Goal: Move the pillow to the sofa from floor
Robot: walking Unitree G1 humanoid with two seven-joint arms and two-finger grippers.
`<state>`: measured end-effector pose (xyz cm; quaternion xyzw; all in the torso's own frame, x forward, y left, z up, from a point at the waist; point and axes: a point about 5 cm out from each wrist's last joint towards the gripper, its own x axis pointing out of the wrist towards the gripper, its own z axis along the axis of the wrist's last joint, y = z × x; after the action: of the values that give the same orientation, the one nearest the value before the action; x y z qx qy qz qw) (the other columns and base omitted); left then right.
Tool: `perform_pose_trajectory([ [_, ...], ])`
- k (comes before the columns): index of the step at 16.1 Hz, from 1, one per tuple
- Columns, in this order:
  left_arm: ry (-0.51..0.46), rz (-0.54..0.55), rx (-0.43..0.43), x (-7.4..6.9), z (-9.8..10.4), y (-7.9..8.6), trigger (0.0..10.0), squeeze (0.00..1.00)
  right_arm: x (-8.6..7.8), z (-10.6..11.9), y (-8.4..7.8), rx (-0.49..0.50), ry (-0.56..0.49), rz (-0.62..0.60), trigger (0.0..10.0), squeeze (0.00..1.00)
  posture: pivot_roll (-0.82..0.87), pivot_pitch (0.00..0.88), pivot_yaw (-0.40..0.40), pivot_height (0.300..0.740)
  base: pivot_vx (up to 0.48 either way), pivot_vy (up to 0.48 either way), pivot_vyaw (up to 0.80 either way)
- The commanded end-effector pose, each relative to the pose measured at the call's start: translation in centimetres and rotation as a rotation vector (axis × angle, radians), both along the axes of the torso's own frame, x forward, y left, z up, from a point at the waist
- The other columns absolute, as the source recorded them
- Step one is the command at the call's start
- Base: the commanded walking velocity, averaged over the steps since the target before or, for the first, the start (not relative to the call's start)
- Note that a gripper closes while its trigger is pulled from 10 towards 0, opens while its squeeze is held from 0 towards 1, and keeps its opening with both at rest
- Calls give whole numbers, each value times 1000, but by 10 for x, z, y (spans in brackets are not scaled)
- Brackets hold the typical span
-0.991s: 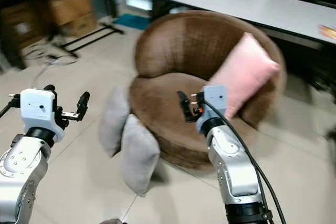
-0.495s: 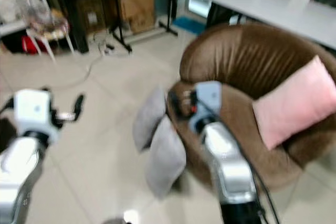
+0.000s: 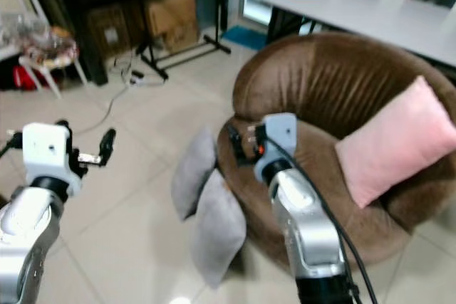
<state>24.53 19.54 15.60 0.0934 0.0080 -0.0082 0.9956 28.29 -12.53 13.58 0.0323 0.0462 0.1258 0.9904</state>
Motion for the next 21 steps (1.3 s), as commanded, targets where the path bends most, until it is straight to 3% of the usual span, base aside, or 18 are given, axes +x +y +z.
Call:
perform_pose_trajectory([
  [1, -12, -12, 6, 0, 3, -1, 10000, 1000, 0, 1, -3, 2, 2, -10, 10000, 1000, 16, 0, -18, 740, 266, 0, 0],
  [19, -12, -46, -7, -1, 3, -6, 10000, 1000, 0, -5, -4, -21, 24, -19, 10000, 1000, 20, 0, -25, 740, 291, 0, -118],
  [21, -12, -47, -5, -1, 3, -6, 10000, 1000, 0, -6, -4, -23, 24, -17, 10000, 0, 22, 0, -24, 740, 317, 0, 0],
])
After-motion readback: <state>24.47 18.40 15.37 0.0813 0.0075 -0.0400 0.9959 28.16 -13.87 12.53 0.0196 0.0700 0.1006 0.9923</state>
